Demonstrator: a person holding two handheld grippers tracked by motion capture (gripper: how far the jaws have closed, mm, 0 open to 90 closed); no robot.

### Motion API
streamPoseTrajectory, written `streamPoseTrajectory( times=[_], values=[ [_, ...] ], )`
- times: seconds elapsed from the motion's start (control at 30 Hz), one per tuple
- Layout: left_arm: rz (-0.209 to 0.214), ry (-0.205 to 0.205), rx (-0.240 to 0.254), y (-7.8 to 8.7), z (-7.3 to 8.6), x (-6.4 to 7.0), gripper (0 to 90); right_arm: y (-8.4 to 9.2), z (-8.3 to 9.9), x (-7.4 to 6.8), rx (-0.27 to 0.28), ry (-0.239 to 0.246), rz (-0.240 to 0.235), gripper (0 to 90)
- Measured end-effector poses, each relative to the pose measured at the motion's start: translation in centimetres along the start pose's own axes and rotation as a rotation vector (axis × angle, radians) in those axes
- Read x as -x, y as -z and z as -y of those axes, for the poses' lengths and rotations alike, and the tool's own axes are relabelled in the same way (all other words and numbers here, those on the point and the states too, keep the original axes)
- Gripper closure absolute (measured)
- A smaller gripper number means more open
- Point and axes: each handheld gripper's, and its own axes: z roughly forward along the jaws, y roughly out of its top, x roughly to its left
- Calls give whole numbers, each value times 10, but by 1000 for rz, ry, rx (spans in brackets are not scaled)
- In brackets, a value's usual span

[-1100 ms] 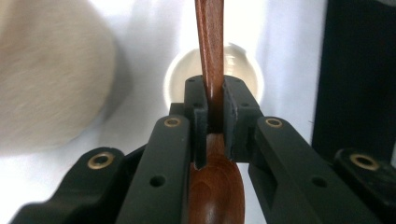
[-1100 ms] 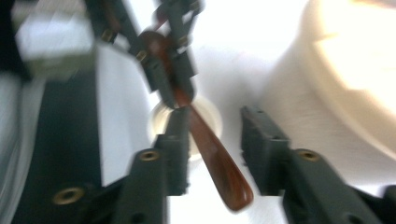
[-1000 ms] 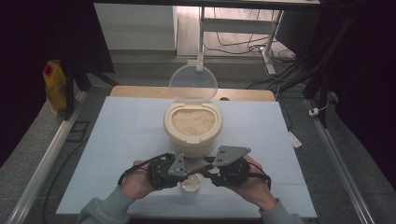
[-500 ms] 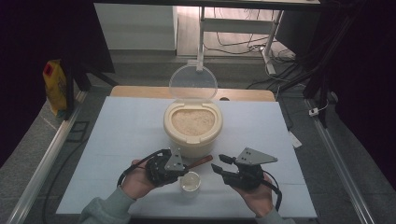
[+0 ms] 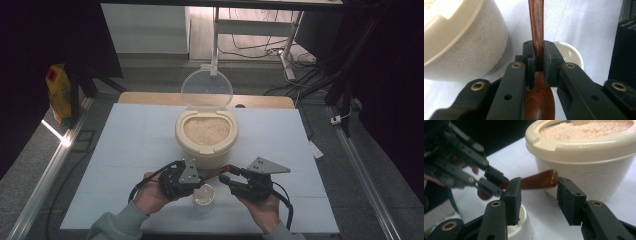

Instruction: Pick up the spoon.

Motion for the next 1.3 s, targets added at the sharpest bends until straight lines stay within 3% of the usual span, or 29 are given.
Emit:
streamPoseTrajectory(
  times=[0.33,0.47,0.5,0.63,0.87,0.97,1.1,1.13,1.3],
  values=[
    [-27,-8,3,1,0,1,800,-8,-3,-2,73,-98,-34,665],
    [-33,-11,1,2,0,0,800,-8,-4,0,113,-136,-81,738],
    [-35,-8,3,2,1,0,800,-8,-4,0,113,-136,-81,738],
    [-43,-7,6,3,2,-1,798,-9,-10,-7,164,-128,-152,824],
    [-44,5,21,5,5,-4,785,-11,-13,-10,178,-98,-169,835],
    [-51,18,33,7,6,-6,697,-10,-13,-10,185,-80,-164,836],
    [-53,88,96,14,14,-11,529,-8,-14,-9,194,-69,-166,836],
    [-53,88,96,14,14,-11,505,-7,-14,-8,195,-71,-170,836],
    [-59,181,154,25,34,-17,372,-4,-13,-4,201,-60,-176,836]
  ],
)
